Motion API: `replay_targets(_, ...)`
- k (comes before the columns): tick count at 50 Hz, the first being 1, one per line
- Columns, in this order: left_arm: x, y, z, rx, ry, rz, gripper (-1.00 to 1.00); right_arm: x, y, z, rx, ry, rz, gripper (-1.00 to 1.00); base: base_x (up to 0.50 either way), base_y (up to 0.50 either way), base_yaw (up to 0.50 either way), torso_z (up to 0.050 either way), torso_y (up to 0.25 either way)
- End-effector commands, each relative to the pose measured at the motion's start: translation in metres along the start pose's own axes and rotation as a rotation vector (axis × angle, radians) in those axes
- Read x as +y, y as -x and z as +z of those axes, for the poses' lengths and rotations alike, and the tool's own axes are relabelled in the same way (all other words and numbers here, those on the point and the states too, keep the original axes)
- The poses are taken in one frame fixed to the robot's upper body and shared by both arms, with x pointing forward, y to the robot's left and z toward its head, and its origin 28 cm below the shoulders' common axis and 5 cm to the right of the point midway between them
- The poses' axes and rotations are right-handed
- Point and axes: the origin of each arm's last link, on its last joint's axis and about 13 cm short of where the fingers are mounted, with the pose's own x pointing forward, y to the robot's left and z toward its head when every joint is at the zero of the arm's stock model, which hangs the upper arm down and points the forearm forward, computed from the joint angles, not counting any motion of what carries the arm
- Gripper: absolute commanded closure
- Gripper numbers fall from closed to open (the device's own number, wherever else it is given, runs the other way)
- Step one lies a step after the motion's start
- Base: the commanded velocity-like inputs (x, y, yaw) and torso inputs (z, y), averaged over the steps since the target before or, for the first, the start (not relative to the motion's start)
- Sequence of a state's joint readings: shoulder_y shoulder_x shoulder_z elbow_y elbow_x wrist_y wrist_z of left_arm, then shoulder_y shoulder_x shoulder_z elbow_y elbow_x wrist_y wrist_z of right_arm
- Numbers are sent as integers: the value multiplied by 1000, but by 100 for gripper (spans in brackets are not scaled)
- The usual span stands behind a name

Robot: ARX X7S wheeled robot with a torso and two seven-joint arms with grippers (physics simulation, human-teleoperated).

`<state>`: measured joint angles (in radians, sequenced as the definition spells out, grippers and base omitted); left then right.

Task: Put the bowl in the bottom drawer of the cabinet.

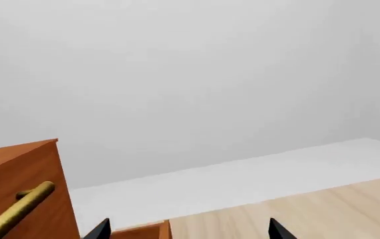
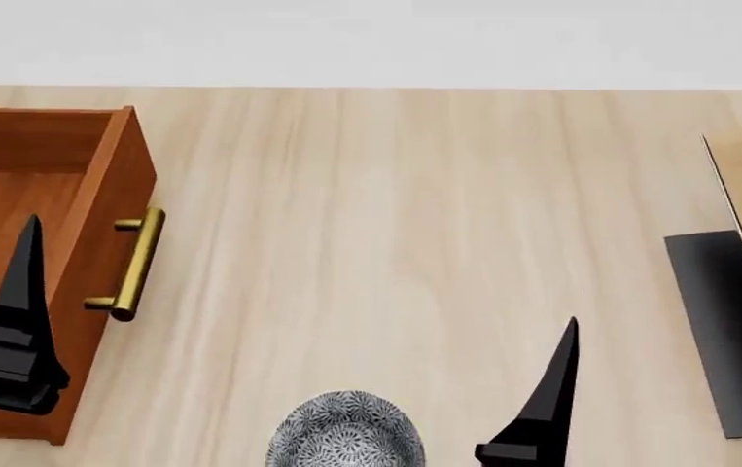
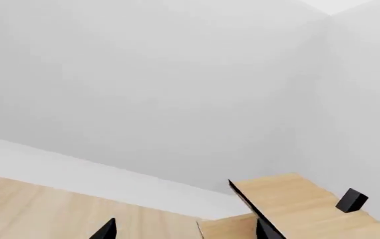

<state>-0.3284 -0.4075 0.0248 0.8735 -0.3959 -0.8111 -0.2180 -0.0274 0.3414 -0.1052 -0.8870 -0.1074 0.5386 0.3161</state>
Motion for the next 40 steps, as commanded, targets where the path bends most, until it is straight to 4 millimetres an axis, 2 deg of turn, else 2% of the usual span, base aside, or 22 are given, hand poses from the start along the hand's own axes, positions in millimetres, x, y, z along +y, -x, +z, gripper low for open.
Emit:
replay_targets(1, 0, 1, -1, -2, -9, -2, -100, 1, 0, -1, 2, 5, -3, -100, 0, 0, 0, 4, -250)
replay_targets(16, -2, 1, -2, 2, -13, -6, -100, 2, 1, -4, 10, 1, 2, -100, 0, 0, 0, 4, -250)
replay_targets(27, -1, -3, 6, -2, -5, -3, -100, 2, 1, -4, 11, -6, 3, -100, 0, 0, 0, 4, -248)
replay_targets(28, 0, -5, 7, 7, 35, -14, -100, 2, 1, -4, 11, -6, 3, -100, 0, 0, 0, 0, 0)
replay_targets(32, 2, -17, 12, 56, -19, -15, -100, 3, 1, -4, 12, -8, 7, -100, 0, 0, 0, 0, 0)
replay_targets(40, -5, -44, 24, 231, -46, -216, -100, 6, 0, -7, 14, -15, 3, -100, 0, 0, 0, 0, 0)
